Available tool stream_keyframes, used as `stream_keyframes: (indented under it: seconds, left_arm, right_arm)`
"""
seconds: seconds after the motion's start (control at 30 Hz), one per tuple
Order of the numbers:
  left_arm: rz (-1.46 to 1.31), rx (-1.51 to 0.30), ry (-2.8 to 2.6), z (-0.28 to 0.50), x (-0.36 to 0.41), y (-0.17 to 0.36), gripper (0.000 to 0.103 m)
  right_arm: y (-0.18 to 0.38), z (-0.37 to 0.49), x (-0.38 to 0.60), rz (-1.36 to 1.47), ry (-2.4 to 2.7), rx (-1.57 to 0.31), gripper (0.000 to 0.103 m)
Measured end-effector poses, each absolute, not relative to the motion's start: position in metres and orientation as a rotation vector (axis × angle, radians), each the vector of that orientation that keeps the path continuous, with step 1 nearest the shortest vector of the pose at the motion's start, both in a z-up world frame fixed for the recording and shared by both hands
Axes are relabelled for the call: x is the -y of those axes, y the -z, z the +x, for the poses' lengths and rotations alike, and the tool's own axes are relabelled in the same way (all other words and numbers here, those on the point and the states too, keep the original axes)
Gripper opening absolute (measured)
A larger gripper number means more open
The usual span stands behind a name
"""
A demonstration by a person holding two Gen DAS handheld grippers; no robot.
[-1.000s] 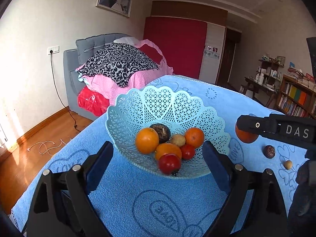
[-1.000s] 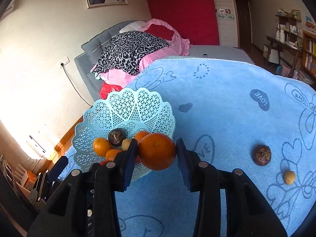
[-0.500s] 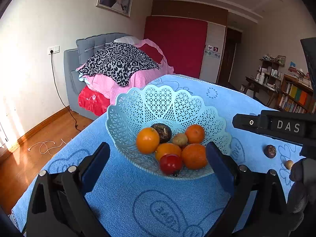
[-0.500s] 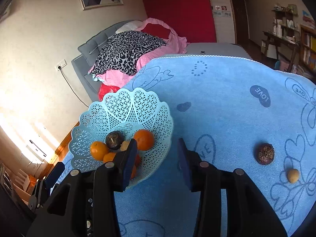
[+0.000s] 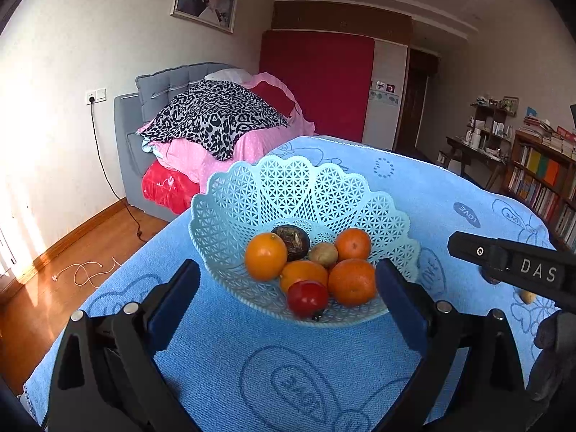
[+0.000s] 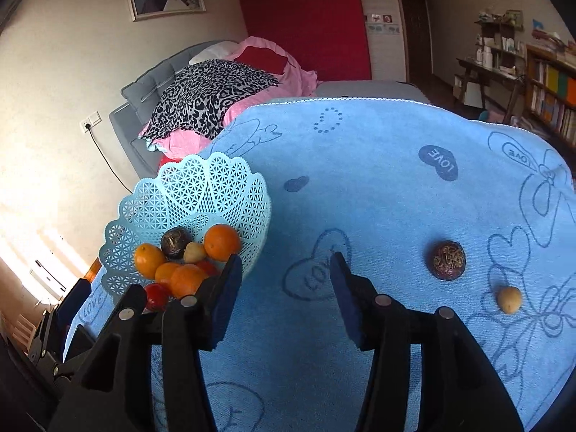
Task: Organize fruits
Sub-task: 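Move the right tool to the last small yellow fruit and grasp it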
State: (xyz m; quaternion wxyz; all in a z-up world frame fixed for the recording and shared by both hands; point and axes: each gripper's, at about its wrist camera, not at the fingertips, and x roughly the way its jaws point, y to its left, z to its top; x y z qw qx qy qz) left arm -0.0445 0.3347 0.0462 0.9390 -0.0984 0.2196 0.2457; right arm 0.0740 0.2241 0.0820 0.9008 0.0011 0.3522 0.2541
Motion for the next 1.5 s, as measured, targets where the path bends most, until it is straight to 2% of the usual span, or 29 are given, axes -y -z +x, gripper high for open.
stream_keyframes:
  seconds: [1.07, 1.5]
  left_arm:
    - [-0.117, -0.454, -0.487, -0.037, -0.319, -0.046, 0.100]
    - [-0.085, -0.477, -0.364, -0.035, -0.299, -0.060, 0.100]
  right_arm:
    - [-0.049, 0.062, -0.104, 0.095, -0.289, -0.773, 0.053]
    - [-0.038, 0.100, -0.057, 0.108, -0.155, -0.793, 0.053]
